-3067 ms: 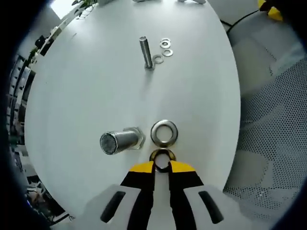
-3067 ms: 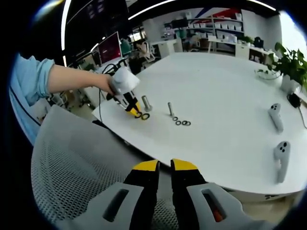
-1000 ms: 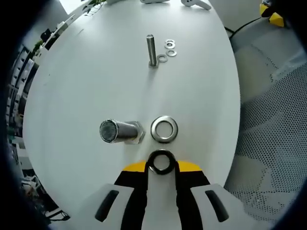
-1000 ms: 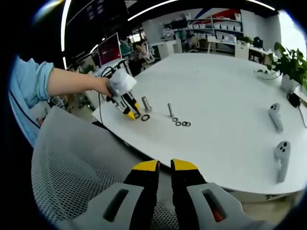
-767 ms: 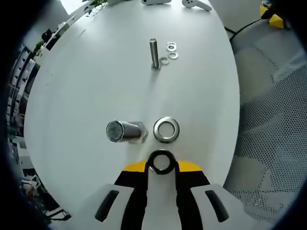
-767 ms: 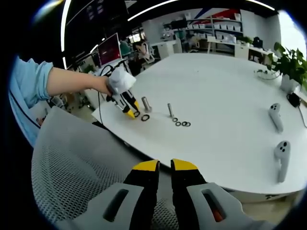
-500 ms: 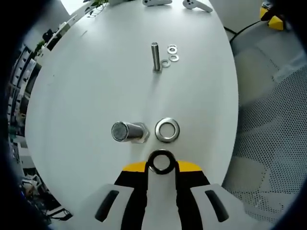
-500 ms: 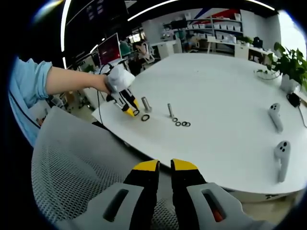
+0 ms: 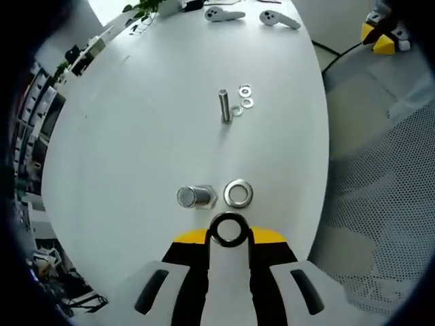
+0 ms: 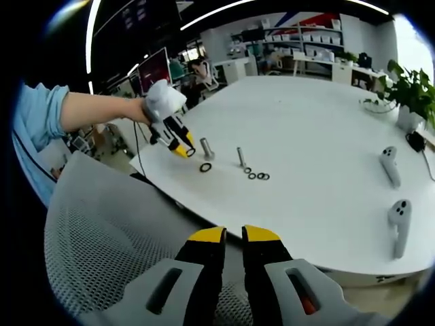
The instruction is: Place the washer onto the threaded stud by aligning its center hole with the stud, sliding it down to the base, and recovering from edge contact or off-axis alignment until the washer reaches the visible bottom stop.
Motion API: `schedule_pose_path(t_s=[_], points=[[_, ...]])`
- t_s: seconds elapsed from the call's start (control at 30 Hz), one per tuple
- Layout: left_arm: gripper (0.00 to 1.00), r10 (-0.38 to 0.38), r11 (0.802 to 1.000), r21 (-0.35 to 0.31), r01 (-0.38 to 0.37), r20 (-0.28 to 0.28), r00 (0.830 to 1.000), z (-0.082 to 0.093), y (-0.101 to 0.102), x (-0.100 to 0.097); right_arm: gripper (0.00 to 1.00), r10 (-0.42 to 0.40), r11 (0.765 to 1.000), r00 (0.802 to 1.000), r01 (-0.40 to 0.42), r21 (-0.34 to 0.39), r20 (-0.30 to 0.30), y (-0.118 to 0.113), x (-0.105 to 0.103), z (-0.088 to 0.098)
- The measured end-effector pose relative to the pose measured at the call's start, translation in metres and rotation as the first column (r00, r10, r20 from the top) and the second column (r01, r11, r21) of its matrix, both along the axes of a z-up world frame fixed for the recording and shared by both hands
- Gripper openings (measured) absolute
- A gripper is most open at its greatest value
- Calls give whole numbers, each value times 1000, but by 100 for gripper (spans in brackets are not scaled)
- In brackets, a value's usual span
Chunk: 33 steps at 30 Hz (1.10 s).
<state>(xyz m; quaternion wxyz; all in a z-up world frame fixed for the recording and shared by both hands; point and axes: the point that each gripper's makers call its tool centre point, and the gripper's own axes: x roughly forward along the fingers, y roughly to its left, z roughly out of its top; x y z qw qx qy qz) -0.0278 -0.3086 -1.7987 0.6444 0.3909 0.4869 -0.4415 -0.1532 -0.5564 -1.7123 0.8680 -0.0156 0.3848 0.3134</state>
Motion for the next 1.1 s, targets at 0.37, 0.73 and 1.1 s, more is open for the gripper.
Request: schedule_pose_path(t_s=[0.37, 0.73, 1.1], points=[[19, -15, 1000, 11, 15, 33, 999, 12, -1, 14, 12, -4, 1000, 1000, 4, 4, 5, 0, 1, 1], [19, -25, 1000, -1, 25, 48, 999, 23, -16, 28, 12, -5, 1000, 1000, 5, 7, 9, 0, 1, 1], [19, -39, 999, 19, 38, 49, 998, 15, -19, 37, 12, -11, 1000, 1000, 11, 9, 9, 0, 1, 1]])
